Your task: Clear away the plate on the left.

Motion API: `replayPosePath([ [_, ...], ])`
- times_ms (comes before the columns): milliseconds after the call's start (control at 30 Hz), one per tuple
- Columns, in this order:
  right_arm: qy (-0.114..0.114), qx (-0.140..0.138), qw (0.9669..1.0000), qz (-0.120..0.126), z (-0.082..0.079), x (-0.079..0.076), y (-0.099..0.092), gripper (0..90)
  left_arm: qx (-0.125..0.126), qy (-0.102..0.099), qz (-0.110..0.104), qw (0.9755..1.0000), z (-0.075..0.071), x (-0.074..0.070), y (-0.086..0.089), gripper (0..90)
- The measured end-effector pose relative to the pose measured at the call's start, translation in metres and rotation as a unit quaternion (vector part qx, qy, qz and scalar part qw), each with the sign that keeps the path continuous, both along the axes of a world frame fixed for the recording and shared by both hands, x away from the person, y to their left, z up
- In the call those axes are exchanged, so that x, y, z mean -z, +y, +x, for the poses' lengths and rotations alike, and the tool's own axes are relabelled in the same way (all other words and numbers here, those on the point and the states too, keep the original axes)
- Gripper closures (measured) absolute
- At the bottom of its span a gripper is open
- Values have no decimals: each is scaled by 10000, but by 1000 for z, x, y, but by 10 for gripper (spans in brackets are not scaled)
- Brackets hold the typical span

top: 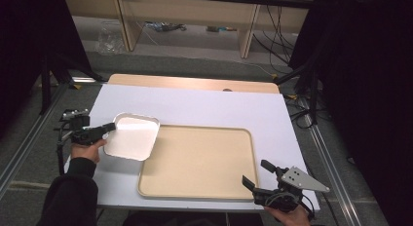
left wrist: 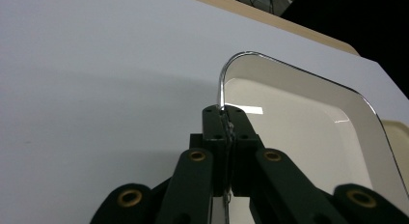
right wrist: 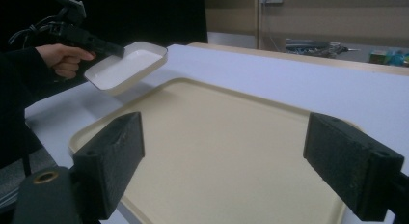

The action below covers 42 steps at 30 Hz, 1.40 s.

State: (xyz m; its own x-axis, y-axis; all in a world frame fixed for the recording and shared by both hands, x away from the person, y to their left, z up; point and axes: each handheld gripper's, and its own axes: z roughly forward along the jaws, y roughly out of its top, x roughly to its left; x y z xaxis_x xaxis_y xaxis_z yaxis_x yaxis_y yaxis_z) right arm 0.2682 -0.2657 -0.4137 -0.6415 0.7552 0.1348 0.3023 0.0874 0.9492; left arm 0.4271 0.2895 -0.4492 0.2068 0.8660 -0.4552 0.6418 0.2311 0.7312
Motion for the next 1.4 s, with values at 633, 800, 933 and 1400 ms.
replayPosePath([
  [633,42,8,10000,-30,-1,0,0,153,1113,36,215,9936,0,-3,-76,883],
  [800,6,0,10000,-2,0,0,0,153,1268,22,280,9915,-2,-3,-94,883],
  [933,15,12,10000,-45,0,0,0,153,1358,36,270,9904,-2,-2,-103,883],
  [1400,32,11,10000,-70,0,0,0,153,1710,189,507,9838,-3,13,-138,883],
])
